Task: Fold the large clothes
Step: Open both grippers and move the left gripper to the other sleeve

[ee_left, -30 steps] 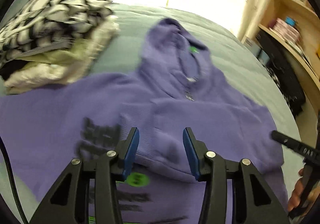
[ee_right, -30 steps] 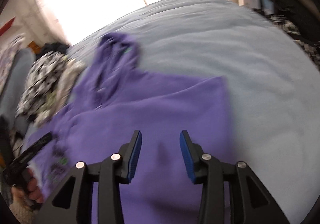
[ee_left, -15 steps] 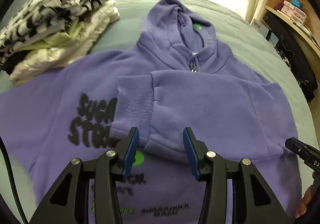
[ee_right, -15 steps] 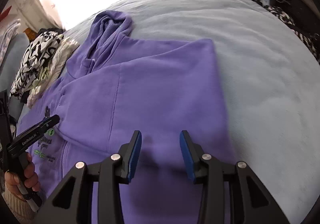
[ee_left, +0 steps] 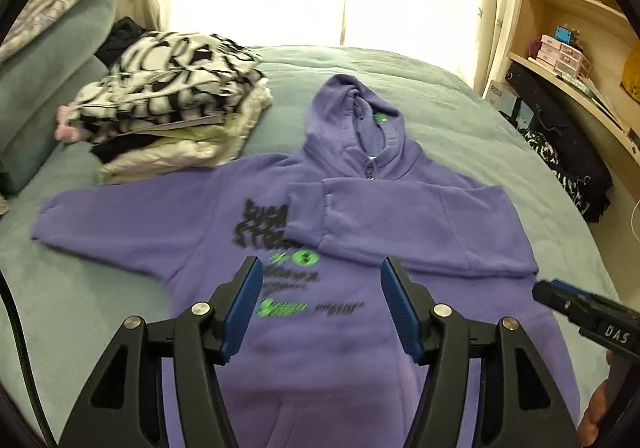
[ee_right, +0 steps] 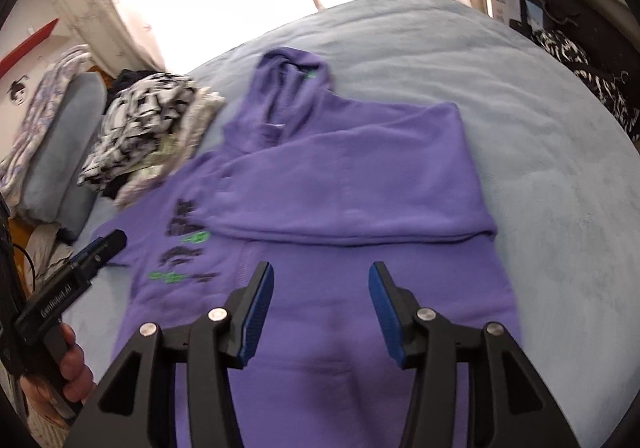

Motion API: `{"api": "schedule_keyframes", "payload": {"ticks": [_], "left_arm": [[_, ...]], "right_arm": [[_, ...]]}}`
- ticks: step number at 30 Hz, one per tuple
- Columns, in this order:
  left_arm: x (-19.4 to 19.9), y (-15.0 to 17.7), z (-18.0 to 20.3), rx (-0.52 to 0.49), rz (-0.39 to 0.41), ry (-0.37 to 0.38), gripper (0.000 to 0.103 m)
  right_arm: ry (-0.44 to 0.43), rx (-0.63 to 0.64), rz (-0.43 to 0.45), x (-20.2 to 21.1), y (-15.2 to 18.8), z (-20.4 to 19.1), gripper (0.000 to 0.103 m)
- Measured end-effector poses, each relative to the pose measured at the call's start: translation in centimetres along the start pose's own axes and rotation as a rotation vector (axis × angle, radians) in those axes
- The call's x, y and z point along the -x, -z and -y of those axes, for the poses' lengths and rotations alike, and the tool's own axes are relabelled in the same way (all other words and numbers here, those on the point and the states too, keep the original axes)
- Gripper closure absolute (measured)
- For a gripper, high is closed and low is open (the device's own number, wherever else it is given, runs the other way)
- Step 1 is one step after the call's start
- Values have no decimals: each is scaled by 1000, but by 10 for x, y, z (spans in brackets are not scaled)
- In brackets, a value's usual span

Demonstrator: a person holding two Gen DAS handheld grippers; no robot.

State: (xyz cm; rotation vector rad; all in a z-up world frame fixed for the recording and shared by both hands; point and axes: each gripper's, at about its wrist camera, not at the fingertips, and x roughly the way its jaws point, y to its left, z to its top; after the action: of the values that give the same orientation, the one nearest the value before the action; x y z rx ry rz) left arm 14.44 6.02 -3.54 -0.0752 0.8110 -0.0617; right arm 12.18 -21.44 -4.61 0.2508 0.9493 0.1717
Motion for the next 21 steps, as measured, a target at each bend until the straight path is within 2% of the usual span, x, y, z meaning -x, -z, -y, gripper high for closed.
{"api": "schedule_keyframes", "payload": {"ticks": [3,10,13,21], "left_arm": [[28,12,-14,6,7,-22,37],[77,29,-54,43,48,-12,35],[91,34,-74,67,73,-16,29],[96,46,-134,142,89,-1,28]], "right_arm": [[-21,33,24,17,9,-31,53],[-35,143,85,42,28,-104,53],[-45,202,108,45,38,-138,53],[-68,336,159,31,55,-217,53]]}}
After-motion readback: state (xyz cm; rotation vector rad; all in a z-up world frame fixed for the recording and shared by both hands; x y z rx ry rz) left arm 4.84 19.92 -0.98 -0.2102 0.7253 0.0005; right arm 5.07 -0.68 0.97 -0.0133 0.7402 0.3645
